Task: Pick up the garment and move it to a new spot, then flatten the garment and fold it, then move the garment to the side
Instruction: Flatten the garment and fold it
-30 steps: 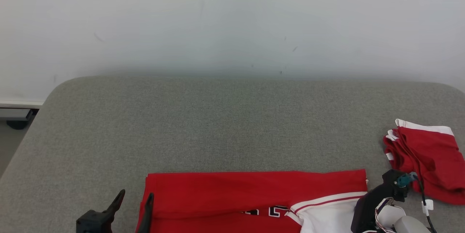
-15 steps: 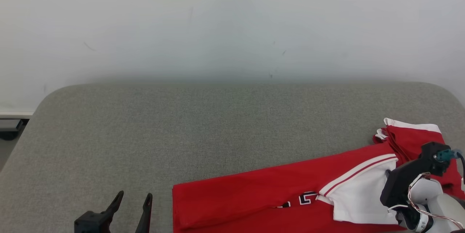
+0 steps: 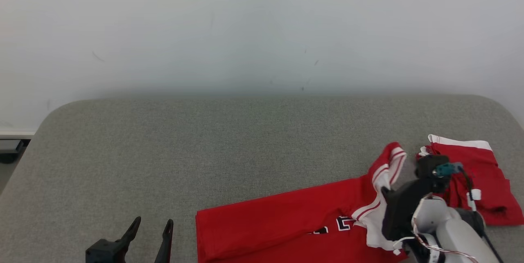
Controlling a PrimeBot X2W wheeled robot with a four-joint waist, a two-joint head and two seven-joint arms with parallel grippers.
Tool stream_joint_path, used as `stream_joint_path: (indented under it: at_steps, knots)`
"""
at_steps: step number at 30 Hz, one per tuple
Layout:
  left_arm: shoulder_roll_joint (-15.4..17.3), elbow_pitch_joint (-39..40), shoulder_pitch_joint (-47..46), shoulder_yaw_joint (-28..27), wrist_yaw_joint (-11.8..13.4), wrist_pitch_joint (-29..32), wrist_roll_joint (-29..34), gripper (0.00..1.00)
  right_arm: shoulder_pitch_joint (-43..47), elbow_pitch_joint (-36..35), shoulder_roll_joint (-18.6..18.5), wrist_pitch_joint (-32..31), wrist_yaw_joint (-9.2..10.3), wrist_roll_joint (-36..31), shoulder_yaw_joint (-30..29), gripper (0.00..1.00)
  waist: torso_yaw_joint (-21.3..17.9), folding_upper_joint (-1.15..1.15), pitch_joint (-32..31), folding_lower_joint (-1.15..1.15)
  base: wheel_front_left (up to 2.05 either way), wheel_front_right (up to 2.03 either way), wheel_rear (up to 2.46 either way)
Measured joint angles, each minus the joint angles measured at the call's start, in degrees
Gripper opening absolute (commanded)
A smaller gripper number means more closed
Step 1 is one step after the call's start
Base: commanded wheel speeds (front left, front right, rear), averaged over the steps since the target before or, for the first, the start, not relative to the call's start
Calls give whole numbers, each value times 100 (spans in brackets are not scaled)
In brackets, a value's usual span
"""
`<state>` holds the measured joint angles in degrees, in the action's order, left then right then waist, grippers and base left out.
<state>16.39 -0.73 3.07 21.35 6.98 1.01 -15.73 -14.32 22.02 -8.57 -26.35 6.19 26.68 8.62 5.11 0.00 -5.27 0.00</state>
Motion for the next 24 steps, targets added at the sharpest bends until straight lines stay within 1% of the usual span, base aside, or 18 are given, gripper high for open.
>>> stream_joint_path:
  at_steps: [2, 3, 7, 15, 19, 20, 22, 24]
  knots:
    - [-2, -1, 1, 7, 0, 1, 0, 100, 0, -129, 130, -105, -35, -49, 226, 0, 2, 0, -6, 0, 0, 0, 0]
    - [-2, -4, 1, 10, 0, 3, 0, 100, -1, -216, 289, -199, -67, -68, 403, 0, 4, 0, -11, 0, 0, 0, 0]
    - [-15, -27, -4, 45, -3, 5, -1, 100, -2, -279, 514, -367, -71, -68, 725, 0, 16, 0, -21, 0, 0, 0, 0]
    - [-46, -52, -27, 169, -102, 49, -1, 100, -126, -146, 556, -602, -60, -67, 1378, 0, 117, 0, -26, 0, 0, 0, 0]
    - [-46, -68, -103, 177, -118, 56, 0, 100, -279, -88, 555, -650, -53, -63, 1578, 0, 187, 0, -29, 0, 0, 0, 0]
    - [-45, -67, -126, 178, -142, 56, 0, 100, -328, -63, 554, -651, -25, -52, 1640, 0, 211, 0, -29, 0, 0, 0, 0]
    - [-47, -71, -127, 205, -149, 59, 0, 100, -450, -75, 509, -648, 36, 197, 1984, 0, 257, 0, -26, 0, 0, 0, 0]
    - [-48, -73, -129, 246, -174, 100, 2, 100, -564, -146, 510, -645, 46, 463, 2350, 0, 306, 0, -20, 0, 0, 0, 0]
